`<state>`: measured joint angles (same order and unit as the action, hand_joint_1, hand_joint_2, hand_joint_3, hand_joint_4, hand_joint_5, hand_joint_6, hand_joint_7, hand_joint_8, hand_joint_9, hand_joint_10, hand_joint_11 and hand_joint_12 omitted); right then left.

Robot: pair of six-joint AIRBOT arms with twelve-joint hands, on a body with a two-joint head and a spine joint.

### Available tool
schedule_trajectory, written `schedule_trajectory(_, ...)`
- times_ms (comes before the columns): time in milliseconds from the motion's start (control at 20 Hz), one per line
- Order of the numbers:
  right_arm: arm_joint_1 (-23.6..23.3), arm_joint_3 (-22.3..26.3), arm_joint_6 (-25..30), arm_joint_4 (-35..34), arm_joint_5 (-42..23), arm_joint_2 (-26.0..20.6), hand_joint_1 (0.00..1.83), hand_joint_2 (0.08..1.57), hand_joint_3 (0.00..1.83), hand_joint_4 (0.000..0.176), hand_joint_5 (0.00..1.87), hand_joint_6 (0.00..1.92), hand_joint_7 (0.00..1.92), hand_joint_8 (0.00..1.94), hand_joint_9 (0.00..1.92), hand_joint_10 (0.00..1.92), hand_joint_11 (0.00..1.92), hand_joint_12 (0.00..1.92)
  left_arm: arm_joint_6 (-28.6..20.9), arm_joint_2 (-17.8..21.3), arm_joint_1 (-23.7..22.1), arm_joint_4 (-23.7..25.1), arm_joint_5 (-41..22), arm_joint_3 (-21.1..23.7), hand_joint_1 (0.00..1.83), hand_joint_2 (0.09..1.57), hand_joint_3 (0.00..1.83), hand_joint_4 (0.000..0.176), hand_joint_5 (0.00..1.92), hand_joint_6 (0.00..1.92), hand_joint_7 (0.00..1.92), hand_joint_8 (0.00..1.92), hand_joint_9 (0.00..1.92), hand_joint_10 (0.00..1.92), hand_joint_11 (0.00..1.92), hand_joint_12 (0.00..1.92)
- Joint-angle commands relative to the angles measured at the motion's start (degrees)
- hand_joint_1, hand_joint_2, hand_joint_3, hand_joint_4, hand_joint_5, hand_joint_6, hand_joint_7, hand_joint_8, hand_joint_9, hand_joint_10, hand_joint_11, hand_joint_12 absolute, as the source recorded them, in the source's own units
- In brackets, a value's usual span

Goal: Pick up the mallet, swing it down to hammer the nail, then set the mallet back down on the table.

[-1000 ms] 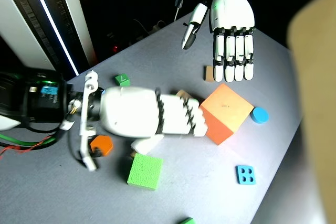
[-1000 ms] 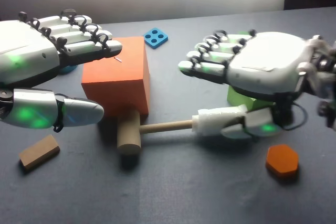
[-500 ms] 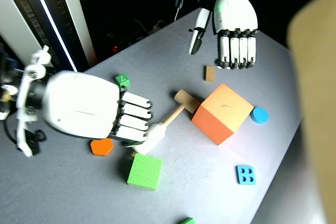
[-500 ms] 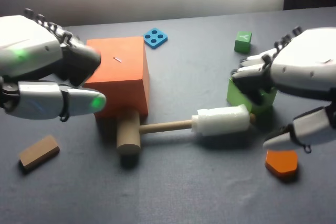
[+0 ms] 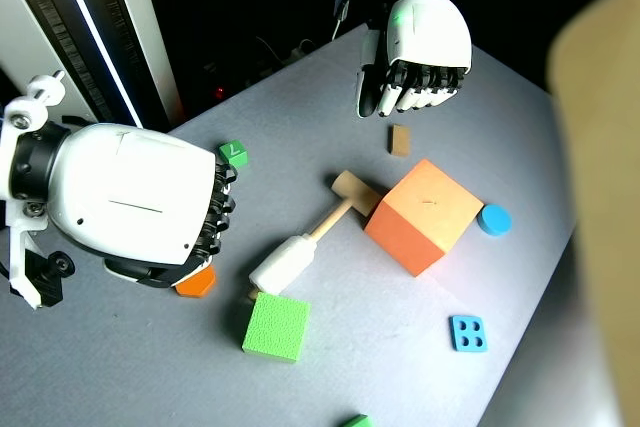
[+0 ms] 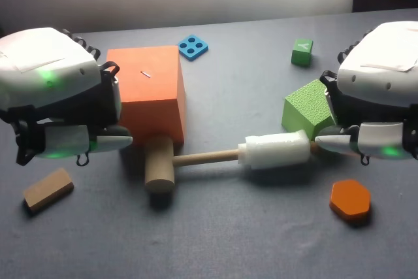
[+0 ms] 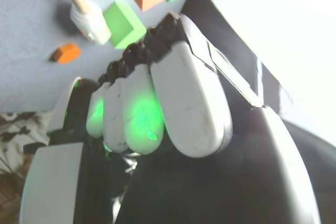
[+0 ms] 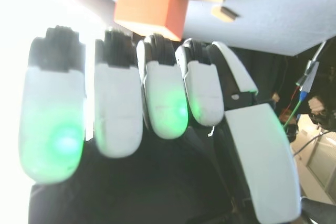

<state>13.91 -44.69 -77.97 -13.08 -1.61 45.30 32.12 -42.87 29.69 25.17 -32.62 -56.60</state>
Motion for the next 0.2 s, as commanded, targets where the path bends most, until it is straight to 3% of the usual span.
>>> schedule_trajectory(0,-0.1,0.0,-0.4,0.0,-7.0,-0.3,0.96,1.47,0.0,0.175,1.55,1.92,1.67,1.94,1.72,1.92,1.78,1.92,0.2,0.1,-0.6,-1.3,-5.5,-0.3,1.2,1.38,0.0,0.176,1.63,1.92,1.66,1.92,1.72,1.92,1.77,1.92)
schedule_trajectory(150,0.3,0.0,-0.9,0.0,-8.3,-0.3,0.99,1.47,0.0,0.176,1.57,1.92,1.67,1.94,1.73,1.92,1.76,1.92,0.2,0.0,-0.6,-1.3,-5.6,-0.6,1.14,1.38,0.0,0.164,1.61,1.92,1.63,1.92,1.66,1.92,1.67,1.92)
